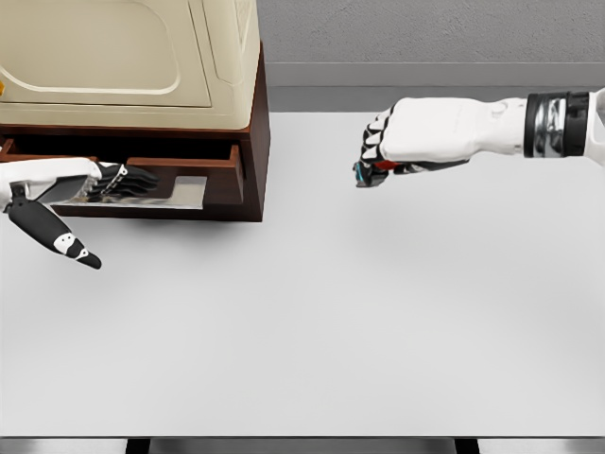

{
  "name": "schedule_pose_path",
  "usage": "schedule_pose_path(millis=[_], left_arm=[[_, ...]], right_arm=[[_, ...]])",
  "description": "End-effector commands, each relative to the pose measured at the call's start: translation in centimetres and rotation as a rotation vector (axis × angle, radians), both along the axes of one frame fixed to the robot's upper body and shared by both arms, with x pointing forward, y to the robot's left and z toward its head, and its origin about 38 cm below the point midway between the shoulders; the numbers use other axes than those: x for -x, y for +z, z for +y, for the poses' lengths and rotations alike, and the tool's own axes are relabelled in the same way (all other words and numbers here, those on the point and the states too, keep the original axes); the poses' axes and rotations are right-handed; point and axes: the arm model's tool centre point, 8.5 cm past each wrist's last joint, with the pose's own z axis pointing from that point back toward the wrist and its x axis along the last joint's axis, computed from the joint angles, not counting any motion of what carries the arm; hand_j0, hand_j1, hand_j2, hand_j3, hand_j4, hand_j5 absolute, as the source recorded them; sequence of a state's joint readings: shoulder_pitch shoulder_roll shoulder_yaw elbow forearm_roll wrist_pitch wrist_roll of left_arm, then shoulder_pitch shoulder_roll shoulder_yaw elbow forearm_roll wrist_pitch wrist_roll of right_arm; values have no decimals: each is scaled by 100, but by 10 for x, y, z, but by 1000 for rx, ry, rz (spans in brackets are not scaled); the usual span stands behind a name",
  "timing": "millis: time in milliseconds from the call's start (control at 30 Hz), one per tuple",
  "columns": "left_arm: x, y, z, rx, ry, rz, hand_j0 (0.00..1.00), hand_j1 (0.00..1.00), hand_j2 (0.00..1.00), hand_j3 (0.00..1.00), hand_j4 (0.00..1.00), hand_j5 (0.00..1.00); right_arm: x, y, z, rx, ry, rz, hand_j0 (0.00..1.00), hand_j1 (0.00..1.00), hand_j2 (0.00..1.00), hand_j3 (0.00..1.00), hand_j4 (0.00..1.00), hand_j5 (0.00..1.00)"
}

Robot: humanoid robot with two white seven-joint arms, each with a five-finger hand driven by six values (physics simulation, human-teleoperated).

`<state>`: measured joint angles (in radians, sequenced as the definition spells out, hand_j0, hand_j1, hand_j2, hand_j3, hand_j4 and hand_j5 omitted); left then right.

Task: Open the cabinet drawer with left arm, and place a switch into the drawer with right arm

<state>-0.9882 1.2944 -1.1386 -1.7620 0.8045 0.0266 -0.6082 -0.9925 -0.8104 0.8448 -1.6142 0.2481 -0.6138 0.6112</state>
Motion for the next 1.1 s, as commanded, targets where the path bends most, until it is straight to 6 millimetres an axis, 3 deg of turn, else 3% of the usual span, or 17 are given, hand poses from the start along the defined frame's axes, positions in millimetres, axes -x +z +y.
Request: schedule_pose_path(millis=[0, 500, 733, 1067], left_arm=[[1, 0, -1, 23, -1, 15, 100, 100, 100, 100, 100, 100], [8, -7, 11, 13, 29, 43, 100, 100, 100, 100, 100, 100], [10, -11, 12, 23, 36, 63, 100, 100, 100, 100, 100, 100], [15, -16, 20, 15, 55, 83, 100, 100, 100, 100, 100, 100]], right_arm=[[4, 2, 4, -5, 16, -3, 49, 49, 49, 49, 49, 49], [8, 9, 12, -44, 48, 12, 48, 48, 48, 48, 48, 48], [8, 5, 40, -40, 107, 24, 48, 48, 48, 48, 48, 48], [8, 6, 45, -43, 111, 24, 48, 48, 48, 48, 48, 48]])
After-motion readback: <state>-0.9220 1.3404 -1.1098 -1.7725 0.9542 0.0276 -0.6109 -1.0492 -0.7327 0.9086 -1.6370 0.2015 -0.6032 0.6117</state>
